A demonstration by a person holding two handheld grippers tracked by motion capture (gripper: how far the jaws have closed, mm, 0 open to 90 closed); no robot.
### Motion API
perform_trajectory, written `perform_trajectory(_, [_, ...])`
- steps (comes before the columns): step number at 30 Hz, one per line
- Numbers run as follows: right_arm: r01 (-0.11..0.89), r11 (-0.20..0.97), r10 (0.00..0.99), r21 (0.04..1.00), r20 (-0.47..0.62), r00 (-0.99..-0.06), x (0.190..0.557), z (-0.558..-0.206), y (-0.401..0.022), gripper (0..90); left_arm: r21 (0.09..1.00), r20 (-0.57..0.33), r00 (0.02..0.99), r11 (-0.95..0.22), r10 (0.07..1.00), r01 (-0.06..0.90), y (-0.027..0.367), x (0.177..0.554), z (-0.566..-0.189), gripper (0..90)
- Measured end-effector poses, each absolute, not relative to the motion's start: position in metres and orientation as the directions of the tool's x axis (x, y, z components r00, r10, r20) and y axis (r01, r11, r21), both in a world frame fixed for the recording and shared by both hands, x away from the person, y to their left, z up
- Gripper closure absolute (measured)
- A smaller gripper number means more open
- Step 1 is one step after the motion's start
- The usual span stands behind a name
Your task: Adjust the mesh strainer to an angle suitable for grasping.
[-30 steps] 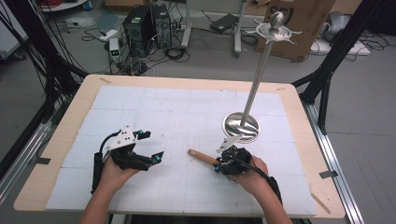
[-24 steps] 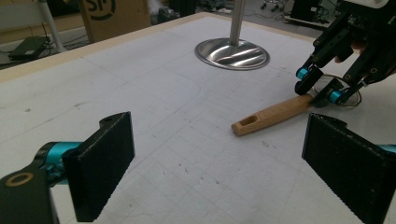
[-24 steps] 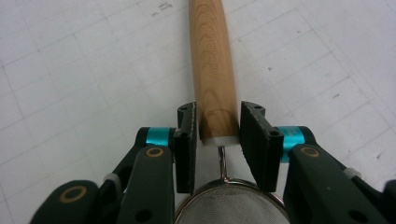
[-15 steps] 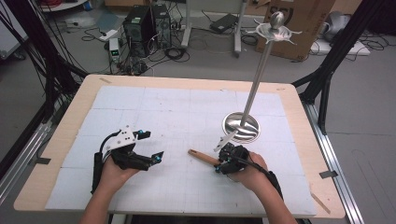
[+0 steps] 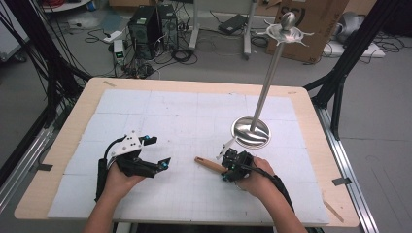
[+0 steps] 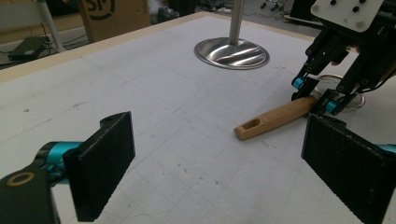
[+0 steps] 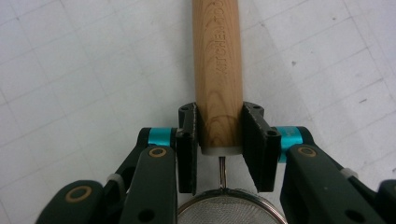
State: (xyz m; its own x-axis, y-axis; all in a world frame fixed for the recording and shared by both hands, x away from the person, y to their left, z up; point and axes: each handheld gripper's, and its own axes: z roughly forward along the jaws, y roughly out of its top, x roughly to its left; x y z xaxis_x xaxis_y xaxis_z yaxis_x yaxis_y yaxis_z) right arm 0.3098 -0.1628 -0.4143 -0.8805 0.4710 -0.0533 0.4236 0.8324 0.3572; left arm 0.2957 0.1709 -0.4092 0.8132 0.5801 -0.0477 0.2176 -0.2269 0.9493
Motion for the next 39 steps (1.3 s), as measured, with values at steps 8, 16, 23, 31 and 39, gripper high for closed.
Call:
perform_trajectory(8, [0.42, 0.772, 0.486, 0.477, -0.017, -0.874, 0.307, -0.408, -0.177, 68.6, 0.95, -0.051, 0.812, -0.223, 0.581, 0.22, 0.172, 0.296, -0.409, 10.3])
perform_trajectory(16, [0.418, 0.594, 0.543, 0.688, 0.041, -0.839, 0.299, -0.389, -0.204, 68.6, 0.953, -0.053, 0.81, -0.212, 0.584, 0.215, 0.173, 0.296, -0.408, 10.4])
perform_trajectory(23, [0.404, 0.524, 0.563, 0.75, 0.05, -0.825, 0.298, -0.382, -0.222, 68.5, 0.954, -0.058, 0.814, -0.209, 0.578, 0.217, 0.174, 0.296, -0.408, 10.4])
perform_trajectory(31, [0.388, 0.436, 0.56, 0.812, 0.093, -0.823, 0.301, -0.375, -0.233, 68.5, 0.956, -0.065, 0.814, -0.197, 0.578, 0.216, 0.175, 0.297, -0.408, 10.4])
perform_trajectory(39, [0.366, 0.384, 0.55, 0.848, 0.108, -0.828, 0.298, -0.366, -0.241, 68.4, 0.956, -0.058, 0.813, -0.202, 0.579, 0.212, 0.174, 0.296, -0.408, 10.4])
